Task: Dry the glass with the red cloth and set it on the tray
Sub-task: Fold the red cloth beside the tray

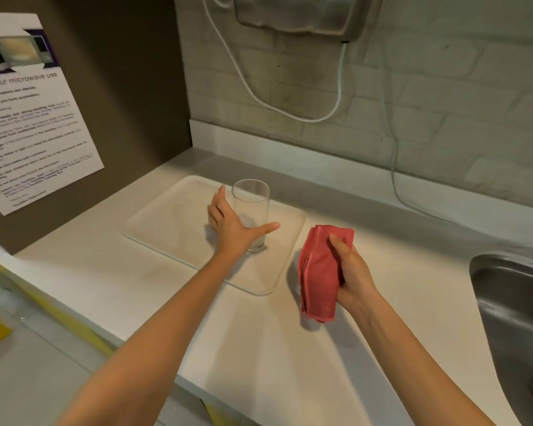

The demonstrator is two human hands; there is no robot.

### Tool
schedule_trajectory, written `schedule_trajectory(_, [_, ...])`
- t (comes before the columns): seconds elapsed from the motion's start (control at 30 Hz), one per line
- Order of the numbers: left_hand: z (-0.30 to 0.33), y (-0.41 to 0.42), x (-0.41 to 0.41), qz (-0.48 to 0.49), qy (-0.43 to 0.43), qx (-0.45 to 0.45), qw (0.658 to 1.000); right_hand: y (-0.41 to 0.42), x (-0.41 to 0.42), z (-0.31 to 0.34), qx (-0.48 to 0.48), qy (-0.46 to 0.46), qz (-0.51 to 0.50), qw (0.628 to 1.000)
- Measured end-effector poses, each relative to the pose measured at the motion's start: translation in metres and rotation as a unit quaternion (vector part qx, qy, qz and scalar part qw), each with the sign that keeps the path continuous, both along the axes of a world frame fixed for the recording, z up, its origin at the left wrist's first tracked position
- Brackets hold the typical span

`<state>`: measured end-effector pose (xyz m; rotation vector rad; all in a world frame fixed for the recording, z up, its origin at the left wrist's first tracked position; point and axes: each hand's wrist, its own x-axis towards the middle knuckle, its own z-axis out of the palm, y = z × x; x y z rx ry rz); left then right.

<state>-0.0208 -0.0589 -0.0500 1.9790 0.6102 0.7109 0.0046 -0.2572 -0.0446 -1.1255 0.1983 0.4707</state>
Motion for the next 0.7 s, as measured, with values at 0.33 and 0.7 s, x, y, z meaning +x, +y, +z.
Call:
schedule_trajectory(0.33, [0.016,-0.121,-0.038,-0.216,-0.043,0.034,0.975,0.016,-0.004,0.022,0.055,-0.060,-0.030,0.996])
schedule_trajectory(0.7, [0.030,-0.104,-0.010,-0.202,-0.112,-0.254,0.939,0.016,-0.019,0.022,-0.182,-0.354,-0.027,0.917])
